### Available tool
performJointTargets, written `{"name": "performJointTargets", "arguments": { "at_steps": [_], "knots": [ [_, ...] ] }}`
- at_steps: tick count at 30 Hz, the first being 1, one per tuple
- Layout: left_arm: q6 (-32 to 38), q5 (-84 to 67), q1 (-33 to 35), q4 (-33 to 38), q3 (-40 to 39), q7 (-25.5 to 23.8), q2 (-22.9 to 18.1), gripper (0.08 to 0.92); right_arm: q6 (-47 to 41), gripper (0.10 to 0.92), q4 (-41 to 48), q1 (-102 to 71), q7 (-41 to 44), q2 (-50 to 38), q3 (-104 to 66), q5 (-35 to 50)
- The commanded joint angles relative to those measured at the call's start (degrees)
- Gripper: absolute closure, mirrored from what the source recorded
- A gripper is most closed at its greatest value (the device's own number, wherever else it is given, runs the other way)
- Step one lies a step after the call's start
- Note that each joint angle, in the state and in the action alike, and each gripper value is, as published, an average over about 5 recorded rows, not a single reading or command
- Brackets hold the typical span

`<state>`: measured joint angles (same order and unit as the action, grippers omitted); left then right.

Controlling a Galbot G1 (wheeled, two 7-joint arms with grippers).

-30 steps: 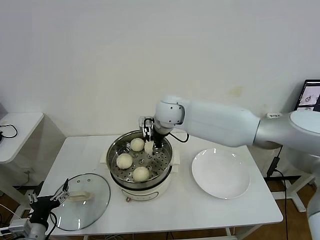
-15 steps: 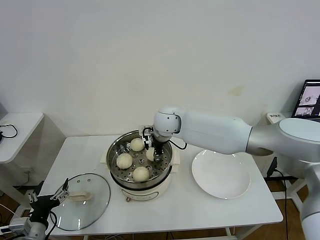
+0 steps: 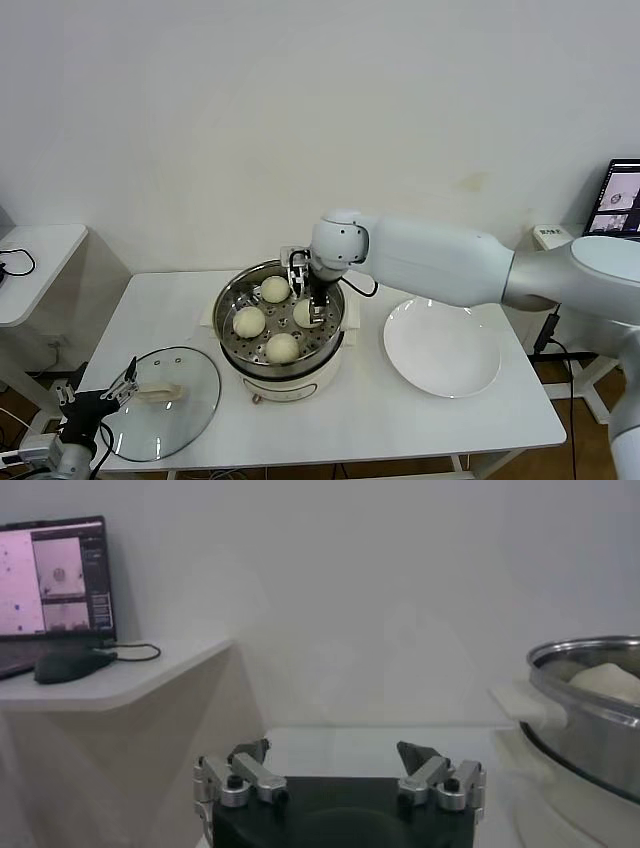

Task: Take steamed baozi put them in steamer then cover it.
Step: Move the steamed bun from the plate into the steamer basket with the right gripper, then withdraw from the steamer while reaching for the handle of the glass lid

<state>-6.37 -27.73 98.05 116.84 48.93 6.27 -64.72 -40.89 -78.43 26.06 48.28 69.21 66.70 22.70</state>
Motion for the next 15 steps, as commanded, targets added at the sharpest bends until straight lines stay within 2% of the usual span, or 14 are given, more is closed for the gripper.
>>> {"name": "performJointTargets", "arguments": {
  "at_steps": [1, 8, 12, 15],
  "knots": [
    [-0.1, 0.1, -0.3, -0.1, 0.0, -0.2, 0.0, 0.177, 1.2, 0.203, -6.6, 3.7, -3.0, -6.4, -2.9, 2.2],
    [-0.1, 0.9, -0.3, 0.0, -0.2, -0.5, -0.1, 0.177, 1.8, 0.203, -17.7, -4.8, -22.7, -18.0, -10.6, 7.9],
    [-0.1, 1.3, -0.3, 0.0, -0.2, -0.5, -0.3, 0.177, 6.5, 0.203, -24.0, -15.3, -36.3, -25.6, -20.0, 11.6],
    [-0.1, 2.0, -0.3, 0.0, -0.2, -0.6, -0.3, 0.177, 12.0, 0.203, -27.0, -25.6, -43.0, -30.4, -28.9, 12.6]
  ]
}}
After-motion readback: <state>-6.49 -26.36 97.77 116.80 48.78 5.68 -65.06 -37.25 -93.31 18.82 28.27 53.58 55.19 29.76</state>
